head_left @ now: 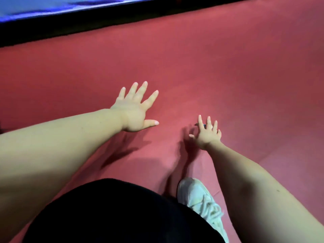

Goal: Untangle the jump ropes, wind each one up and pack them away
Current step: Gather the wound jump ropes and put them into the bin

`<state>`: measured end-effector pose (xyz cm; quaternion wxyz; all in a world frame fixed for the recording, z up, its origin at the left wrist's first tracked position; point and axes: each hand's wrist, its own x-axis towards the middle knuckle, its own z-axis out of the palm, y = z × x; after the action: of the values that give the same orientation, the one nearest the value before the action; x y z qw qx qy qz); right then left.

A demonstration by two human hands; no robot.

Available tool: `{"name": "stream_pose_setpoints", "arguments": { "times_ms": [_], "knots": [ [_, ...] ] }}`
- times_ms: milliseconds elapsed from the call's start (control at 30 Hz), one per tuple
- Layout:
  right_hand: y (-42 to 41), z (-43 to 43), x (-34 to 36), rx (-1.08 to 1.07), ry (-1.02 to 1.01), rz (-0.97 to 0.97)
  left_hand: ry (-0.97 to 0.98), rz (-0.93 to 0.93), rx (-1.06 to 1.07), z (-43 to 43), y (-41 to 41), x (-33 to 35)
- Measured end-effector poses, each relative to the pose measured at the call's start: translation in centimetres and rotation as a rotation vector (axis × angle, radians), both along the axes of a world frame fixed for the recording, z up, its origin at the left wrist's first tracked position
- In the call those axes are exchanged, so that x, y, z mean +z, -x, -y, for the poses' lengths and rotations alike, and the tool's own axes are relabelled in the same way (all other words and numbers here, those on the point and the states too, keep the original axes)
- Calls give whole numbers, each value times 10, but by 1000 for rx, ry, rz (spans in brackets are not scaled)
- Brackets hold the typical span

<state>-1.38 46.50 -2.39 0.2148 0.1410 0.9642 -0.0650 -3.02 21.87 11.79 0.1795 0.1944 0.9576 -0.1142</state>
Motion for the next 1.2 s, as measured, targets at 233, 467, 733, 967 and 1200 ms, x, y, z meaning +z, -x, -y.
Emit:
{"name": "stream_pose_setpoints", "arguments": {
  "times_ms": [233,467,733,967,1200],
  "knots": [
    [-31,-53,-47,-248,63,76,-15,178,75,-14,5,-38],
    [-14,-27,-45,-311,43,-1,67,143,59,20,15,-27],
    [30,81,1,-308,587,55,18,29,313,132,9,21],
    [51,269,80,145,800,21,-98,-102,725,282,-39,54],
    [26,488,129,475,921,109,-179,-128,1056,428,-106,45]
  ]
}}
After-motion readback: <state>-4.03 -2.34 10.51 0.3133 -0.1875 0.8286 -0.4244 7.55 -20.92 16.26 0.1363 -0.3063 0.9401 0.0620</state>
